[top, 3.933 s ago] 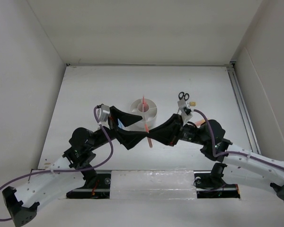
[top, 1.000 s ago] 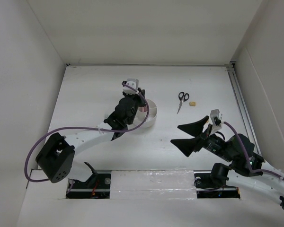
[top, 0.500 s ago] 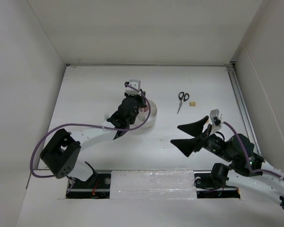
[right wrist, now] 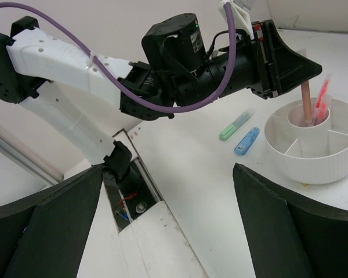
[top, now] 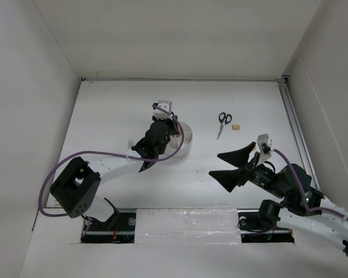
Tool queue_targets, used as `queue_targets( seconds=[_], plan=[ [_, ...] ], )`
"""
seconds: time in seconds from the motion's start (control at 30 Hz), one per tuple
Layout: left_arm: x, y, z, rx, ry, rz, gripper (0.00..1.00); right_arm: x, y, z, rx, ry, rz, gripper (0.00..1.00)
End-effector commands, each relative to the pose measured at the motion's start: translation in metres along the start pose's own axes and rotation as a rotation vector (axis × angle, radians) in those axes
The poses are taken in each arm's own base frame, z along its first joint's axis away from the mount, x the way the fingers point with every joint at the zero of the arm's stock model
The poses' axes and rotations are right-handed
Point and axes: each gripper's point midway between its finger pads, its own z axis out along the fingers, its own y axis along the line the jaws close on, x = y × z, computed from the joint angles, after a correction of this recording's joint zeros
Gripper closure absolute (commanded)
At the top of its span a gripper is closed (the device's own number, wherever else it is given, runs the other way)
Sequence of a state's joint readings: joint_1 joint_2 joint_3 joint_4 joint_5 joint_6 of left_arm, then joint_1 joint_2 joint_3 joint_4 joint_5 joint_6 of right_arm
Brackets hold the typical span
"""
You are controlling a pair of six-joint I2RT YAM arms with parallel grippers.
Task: Sort the stationery into containers
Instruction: Place the pen in the storage box.
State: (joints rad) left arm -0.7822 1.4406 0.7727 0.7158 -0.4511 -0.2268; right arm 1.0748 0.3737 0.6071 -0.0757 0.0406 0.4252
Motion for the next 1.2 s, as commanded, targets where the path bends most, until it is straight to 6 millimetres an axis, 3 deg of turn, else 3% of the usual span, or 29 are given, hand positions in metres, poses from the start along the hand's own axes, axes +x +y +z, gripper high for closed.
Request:
queue_targets(
  seconds=[0.0, 0.33, 0.53, 0.73, 0.77, 0.8, 0.9, 0.93, 1.0, 1.03, 1.07, 1.13, 1.17],
  plan=[
    [-0.005, 0.003, 0.0, -0.013, -0.029, -0.043, 1.0, -0.007, 0.008, 0.0, -0.032, -0.019, -0.006, 0.0],
    [0.005, 0.006, -0.004, -0.029, -0.009, -0.05, 0.97, -0.012, 0.012, -0.001, -0.049, -0.032, -0.005, 0.0],
    [0.009, 0.001, -0.006, -0.015, 0.005, -0.054, 0.71, -0.012, 0.012, -0.001, -0.049, -0.032, -0.005, 0.0],
    [0.002, -0.007, -0.014, 0.013, -0.008, -0.052, 0.55, -0.013, 0.01, 0.0, -0.039, -0.036, -0.005, 0.0],
    [-0.003, -0.006, -0.018, 0.016, -0.02, -0.059, 0.51, -0.014, 0.01, 0.0, -0.031, -0.04, 0.01, 0.0],
    [-0.007, -0.006, -0.02, 0.018, -0.024, -0.062, 0.37, -0.017, 0.004, 0.0, 0.004, -0.057, 0.025, 0.0],
    [-0.028, -0.007, -0.035, 0.042, -0.057, -0.132, 0.19, -0.039, 0.009, 0.002, 0.021, -0.115, 0.097, 0.0],
    [-0.034, -0.007, -0.039, 0.045, -0.064, -0.149, 0.0, -0.059, 0.01, 0.002, 0.047, -0.165, 0.127, 0.0],
    [-0.055, -0.009, -0.052, 0.067, -0.093, -0.198, 0.0, -0.075, 0.013, 0.011, 0.07, -0.19, 0.185, 0.0],
    [-0.053, -0.003, -0.057, 0.045, -0.071, -0.202, 0.0, -0.086, 0.014, 0.015, 0.087, -0.21, 0.207, 0.0],
    [-0.055, 0.002, -0.061, 0.024, -0.067, -0.221, 0.0, -0.116, 0.029, 0.015, 0.057, -0.258, 0.23, 0.0],
    [-0.056, 0.013, -0.074, -0.037, -0.026, -0.283, 0.0, -0.132, 0.036, 0.032, 0.068, -0.256, 0.27, 0.0],
    [-0.061, 0.02, -0.077, -0.081, -0.027, -0.308, 0.0, -0.162, 0.054, 0.03, 0.023, -0.298, 0.289, 0.0]
  ],
)
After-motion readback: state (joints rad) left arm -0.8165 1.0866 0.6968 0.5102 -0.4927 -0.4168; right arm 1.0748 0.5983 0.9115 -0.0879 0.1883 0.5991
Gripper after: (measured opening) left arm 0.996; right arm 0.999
